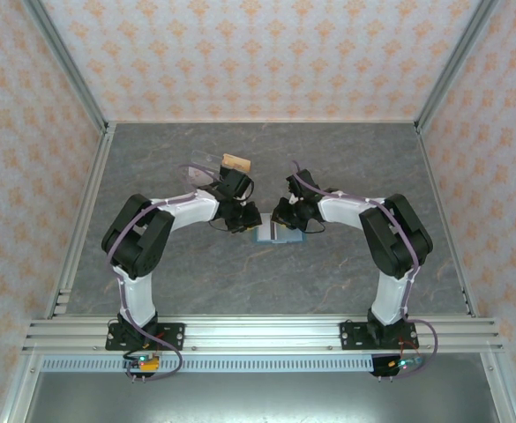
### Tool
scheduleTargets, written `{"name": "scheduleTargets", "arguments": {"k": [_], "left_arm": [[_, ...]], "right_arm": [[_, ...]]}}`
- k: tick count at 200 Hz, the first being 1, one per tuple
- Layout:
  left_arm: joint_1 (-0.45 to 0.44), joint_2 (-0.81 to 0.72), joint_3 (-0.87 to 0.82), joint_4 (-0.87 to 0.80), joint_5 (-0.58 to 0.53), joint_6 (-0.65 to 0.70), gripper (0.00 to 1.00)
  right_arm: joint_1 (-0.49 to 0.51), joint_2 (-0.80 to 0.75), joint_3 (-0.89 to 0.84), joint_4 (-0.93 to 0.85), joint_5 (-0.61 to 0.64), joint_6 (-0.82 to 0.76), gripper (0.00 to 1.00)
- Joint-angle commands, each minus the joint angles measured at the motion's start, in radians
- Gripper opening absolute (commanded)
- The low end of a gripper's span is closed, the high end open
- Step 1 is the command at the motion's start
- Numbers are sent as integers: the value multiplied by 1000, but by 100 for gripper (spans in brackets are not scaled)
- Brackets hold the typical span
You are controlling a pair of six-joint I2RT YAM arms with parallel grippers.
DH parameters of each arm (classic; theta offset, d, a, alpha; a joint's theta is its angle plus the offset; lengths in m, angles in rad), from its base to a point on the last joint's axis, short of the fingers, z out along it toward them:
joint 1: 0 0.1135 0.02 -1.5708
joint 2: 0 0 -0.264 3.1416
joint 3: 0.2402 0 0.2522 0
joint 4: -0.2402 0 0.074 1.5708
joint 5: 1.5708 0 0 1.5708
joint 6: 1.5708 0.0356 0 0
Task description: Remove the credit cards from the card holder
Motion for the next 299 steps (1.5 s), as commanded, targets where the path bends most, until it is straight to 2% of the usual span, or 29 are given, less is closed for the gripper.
{"name": "scheduleTargets", "arguments": {"k": [1, 45, 86, 138, 168, 209, 228, 244, 265, 299], "left_arm": [[-4, 33, 19, 2, 14, -1, 15], [-4, 47, 19, -11, 17, 3, 11], [-4, 53, 26, -33, 9, 11, 9], [-3, 19, 44, -104, -50, 57, 13], [-3, 5, 47, -120, -59, 77, 16], [-3, 5, 53, -88, -2, 73, 18], [-1, -47, 61, -95, -4, 77, 20], [7, -75, 60, -98, -9, 80, 24], [25, -122, 39, -79, 1, 82, 33], [89, -204, -47, 40, 98, 43, 52]], "right_arm": [[-4, 33, 3, -38, 4, -29, 19], [-4, 37, 8, -14, -55, -47, 19], [-3, 4, 0, 3, -74, -61, 11], [-6, -75, -34, -32, 48, -103, 0], [-8, -143, -93, -2, 121, -117, 0], [-8, -205, -136, 59, 115, -117, 0], [-8, -242, -153, 75, 131, -119, 0], [-10, -281, -171, 88, 148, -128, 0], [-17, -329, -197, 119, 141, -138, 0], [-41, -382, -215, 186, 68, -140, 0]]}}
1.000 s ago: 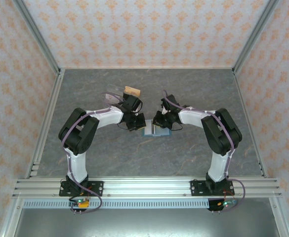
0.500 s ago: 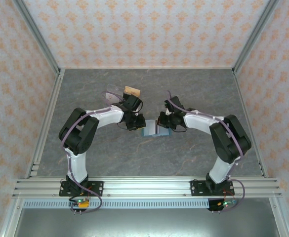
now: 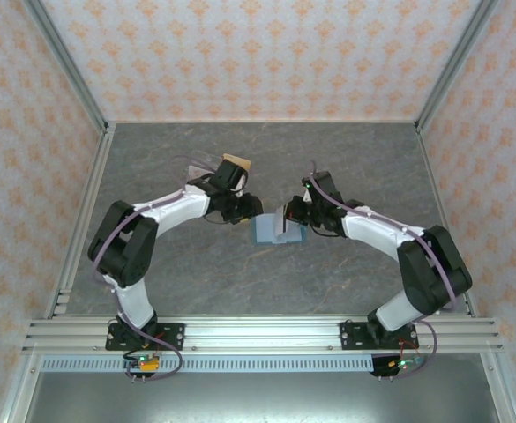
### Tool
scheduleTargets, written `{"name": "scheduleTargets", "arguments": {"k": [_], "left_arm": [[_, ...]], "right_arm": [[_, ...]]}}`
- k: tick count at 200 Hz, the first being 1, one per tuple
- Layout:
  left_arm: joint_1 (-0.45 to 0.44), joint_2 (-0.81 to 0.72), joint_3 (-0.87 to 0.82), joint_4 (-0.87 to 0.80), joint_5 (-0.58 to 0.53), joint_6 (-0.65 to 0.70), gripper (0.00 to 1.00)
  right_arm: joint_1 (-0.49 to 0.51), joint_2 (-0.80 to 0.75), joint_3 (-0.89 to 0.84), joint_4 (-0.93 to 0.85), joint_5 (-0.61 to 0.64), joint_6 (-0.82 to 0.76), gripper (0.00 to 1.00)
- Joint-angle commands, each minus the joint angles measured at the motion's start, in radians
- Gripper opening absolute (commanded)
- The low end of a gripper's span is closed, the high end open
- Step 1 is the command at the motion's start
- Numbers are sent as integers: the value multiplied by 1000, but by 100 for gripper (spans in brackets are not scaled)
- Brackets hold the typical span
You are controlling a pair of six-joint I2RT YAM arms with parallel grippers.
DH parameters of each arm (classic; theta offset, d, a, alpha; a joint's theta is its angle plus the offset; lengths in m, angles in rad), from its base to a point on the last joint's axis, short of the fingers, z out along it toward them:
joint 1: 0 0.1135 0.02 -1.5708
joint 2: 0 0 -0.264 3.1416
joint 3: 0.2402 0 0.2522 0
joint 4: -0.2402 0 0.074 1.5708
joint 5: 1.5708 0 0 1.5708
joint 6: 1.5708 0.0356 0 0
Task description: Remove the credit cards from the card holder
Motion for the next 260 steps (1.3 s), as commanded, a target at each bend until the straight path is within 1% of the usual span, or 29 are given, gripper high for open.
{"name": "scheduleTargets", "arguments": {"k": [1, 30, 44, 62, 98, 141, 161, 180, 215, 250, 260], "left_arm": [[47, -72, -61, 88, 75, -21, 53], [94, -114, -146, 271, 220, -83, 71], [107, -130, -176, 334, 271, -105, 77], [129, -156, -196, 371, 317, -129, 82], [174, -216, -215, 436, 383, -172, 85], [184, -250, -240, 591, 446, -244, 85], [184, -247, -250, 666, 469, -283, 81], [185, -253, -255, 692, 475, -293, 73], [186, -271, -261, 710, 468, -295, 46], [188, -274, -263, 711, 473, -299, 25], [189, -278, -267, 703, 470, -295, 14]], "right_arm": [[-18, -42, -10, 77, -37, -20, 0], [-26, -36, 6, 151, -172, 3, 0], [-29, -30, 21, 197, -237, 28, 0], [-35, -21, 50, 238, -313, 54, 0], [-55, 12, 119, 303, -455, 108, 0], [-72, 51, 158, 410, -538, 195, 0], [-72, 67, 172, 442, -557, 227, 0], [-73, 71, 173, 471, -560, 252, 0], [-75, 80, 175, 492, -563, 271, 0], [-76, 82, 175, 493, -560, 271, 0], [-76, 80, 176, 474, -555, 260, 0]]}}
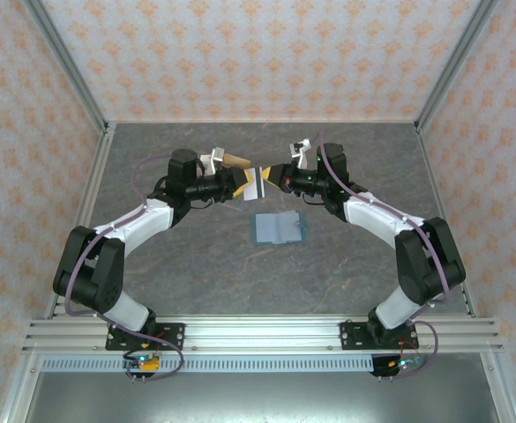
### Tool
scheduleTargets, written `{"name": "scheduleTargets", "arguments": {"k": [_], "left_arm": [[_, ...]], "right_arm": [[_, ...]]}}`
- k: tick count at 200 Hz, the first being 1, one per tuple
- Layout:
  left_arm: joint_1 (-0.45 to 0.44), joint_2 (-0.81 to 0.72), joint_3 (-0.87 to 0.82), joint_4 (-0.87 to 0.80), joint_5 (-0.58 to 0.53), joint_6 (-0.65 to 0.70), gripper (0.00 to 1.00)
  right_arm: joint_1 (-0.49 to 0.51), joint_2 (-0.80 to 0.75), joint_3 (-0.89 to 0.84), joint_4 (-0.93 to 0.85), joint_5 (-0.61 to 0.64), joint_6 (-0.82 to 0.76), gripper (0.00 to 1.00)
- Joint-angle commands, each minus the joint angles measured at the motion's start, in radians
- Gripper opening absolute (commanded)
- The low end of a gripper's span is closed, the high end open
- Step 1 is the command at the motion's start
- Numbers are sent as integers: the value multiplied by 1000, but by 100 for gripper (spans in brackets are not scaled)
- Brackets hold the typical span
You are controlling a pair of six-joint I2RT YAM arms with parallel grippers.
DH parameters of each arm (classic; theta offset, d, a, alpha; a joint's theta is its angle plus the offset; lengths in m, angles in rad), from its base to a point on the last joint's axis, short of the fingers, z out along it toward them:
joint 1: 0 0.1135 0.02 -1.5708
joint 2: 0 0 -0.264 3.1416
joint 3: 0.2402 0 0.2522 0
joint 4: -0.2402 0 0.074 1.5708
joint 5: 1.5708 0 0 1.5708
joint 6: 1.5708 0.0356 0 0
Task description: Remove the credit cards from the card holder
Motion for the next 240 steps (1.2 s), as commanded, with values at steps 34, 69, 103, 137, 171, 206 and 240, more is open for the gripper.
{"name": "scheduleTargets", "arguments": {"k": [34, 69, 103, 137, 171, 206, 240], "left_arm": [[19, -74, 8, -150, -43, 92, 0], [35, -104, 124, -611, -286, 261, 0], [36, -88, 302, -962, -647, 327, 0], [36, -42, 413, -1118, -949, 210, 0], [38, 39, 508, -1167, -1093, 87, 0], [45, 166, 625, -1181, -1115, -21, 0], [48, 277, 713, -1198, -1139, -139, 2]], "right_arm": [[-5, -22, 62, -193, 82, -137, 34], [-6, -35, 120, -502, 330, -280, 61], [-6, -76, 103, -579, 486, -328, 73], [-7, -107, 96, -634, 614, -379, 85], [-6, -124, 87, -657, 665, -415, 87], [-5, -132, 69, -655, 674, -432, 88], [-6, -142, 61, -662, 694, -450, 87]]}}
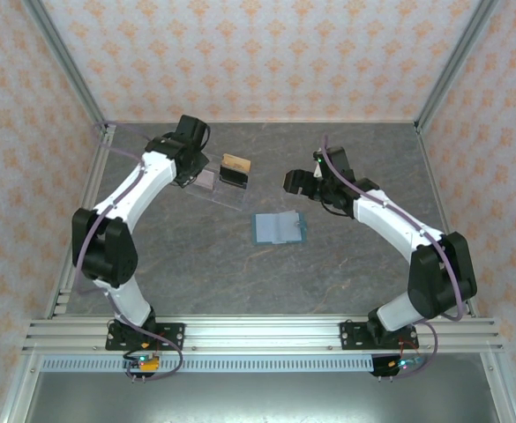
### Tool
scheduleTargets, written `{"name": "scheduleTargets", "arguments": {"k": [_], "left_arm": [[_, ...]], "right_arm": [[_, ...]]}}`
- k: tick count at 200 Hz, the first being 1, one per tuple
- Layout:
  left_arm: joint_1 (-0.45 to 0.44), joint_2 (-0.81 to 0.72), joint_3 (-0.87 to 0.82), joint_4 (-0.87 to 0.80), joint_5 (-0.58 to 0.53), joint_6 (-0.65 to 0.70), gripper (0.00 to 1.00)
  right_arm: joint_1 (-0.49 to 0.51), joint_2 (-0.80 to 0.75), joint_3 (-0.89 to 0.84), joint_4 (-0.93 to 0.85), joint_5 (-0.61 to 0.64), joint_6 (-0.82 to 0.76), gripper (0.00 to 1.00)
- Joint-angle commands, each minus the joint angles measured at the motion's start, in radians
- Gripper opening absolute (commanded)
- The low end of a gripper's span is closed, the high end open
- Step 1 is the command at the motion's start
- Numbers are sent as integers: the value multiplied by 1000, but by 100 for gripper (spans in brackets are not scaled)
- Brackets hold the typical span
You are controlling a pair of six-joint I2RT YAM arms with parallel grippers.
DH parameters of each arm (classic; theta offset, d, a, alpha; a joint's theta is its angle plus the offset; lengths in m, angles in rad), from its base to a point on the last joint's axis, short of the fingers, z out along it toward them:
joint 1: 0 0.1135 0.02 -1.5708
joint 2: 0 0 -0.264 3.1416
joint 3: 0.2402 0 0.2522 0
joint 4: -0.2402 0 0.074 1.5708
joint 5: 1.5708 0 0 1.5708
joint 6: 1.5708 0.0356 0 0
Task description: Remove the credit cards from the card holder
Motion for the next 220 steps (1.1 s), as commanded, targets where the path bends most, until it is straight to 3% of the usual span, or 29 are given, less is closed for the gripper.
{"name": "scheduleTargets", "arguments": {"k": [1, 110, 220], "left_arm": [[12, 54, 68, -65, -83, -130, 2], [14, 234, 146, -62, -92, -334, 3], [17, 312, 212, -73, -88, -350, 3]], "right_arm": [[-1, -39, -12, -21, 45, -36, 87], [-1, -44, -22, -20, 74, -51, 88], [-1, -44, -17, -22, 65, -53, 87]]}}
